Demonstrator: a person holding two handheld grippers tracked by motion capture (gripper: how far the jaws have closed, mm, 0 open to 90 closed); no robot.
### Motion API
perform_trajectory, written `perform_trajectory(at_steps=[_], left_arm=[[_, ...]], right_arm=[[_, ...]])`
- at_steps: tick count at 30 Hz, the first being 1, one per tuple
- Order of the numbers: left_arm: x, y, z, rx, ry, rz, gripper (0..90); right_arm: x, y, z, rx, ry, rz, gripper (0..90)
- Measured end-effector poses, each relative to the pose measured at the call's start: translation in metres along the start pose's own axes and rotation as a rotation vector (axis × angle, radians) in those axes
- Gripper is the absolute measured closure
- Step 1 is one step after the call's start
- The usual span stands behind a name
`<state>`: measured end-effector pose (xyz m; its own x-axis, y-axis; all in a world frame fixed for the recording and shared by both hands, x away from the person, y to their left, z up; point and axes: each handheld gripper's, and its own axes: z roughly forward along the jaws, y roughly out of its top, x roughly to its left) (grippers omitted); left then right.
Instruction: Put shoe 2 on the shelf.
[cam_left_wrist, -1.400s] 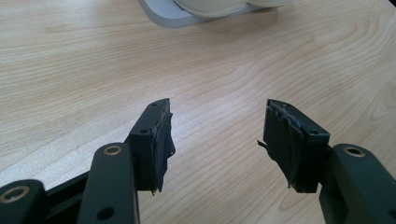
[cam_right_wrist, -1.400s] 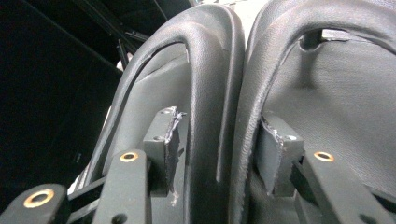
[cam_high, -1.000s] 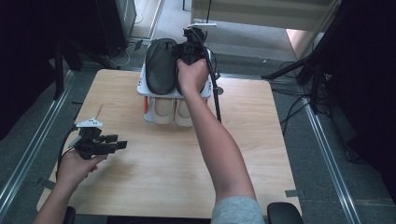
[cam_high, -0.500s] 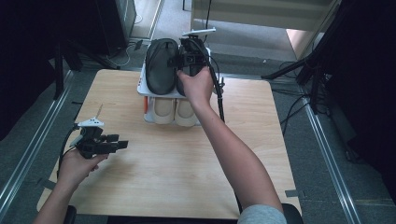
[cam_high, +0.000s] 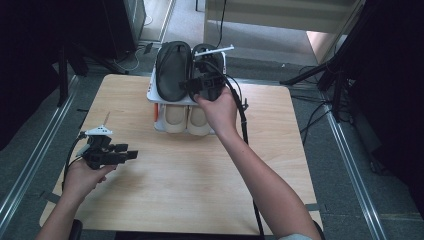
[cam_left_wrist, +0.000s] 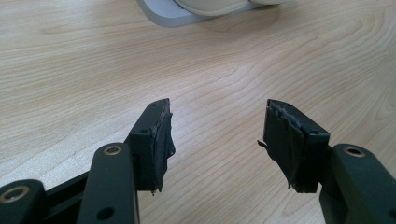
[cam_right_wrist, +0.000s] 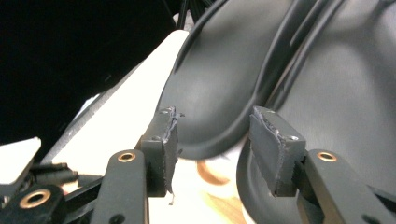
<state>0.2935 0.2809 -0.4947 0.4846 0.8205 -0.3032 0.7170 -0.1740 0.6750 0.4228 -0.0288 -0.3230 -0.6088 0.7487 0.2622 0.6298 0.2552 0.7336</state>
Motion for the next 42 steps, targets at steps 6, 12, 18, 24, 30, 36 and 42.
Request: perform_trajectory(at_steps=[6,12,18,24,30,36,42], left_arm=[[0.0,0.0,0.001,0.004,0.001,0.005,42.7],[0.0,0.0,0.001,0.004,0.005,0.003,42.6],[0.001,0.0,0.002,0.008,0.009,0.005,42.7],[0.0,0.0,0.004,0.01,0.007,-0.001,42.7],[0.0,0.0,0.005,0.019,0.003,0.001,42.6],[-0.001,0.0,0.006,0.019,0.004,0.01,42.7],[-0.001,0.0,0.006,0.022,0.008,0.016,42.7]], right_arm=[[-0.001,-0.023,-0.007,0.01,0.041,-0.023,52.5],[-0.002,-0.042,-0.013,0.008,0.079,-0.037,52.1],[-0.005,-0.061,-0.015,0.023,0.128,-0.046,51.5],[-0.01,-0.084,-0.016,0.001,0.14,-0.113,49.1],[-0.019,-0.11,-0.013,0.019,0.161,-0.116,49.0],[-0.031,-0.131,-0.009,0.038,0.177,-0.111,49.0],[-0.04,-0.146,-0.009,0.025,0.185,-0.139,48.2]])
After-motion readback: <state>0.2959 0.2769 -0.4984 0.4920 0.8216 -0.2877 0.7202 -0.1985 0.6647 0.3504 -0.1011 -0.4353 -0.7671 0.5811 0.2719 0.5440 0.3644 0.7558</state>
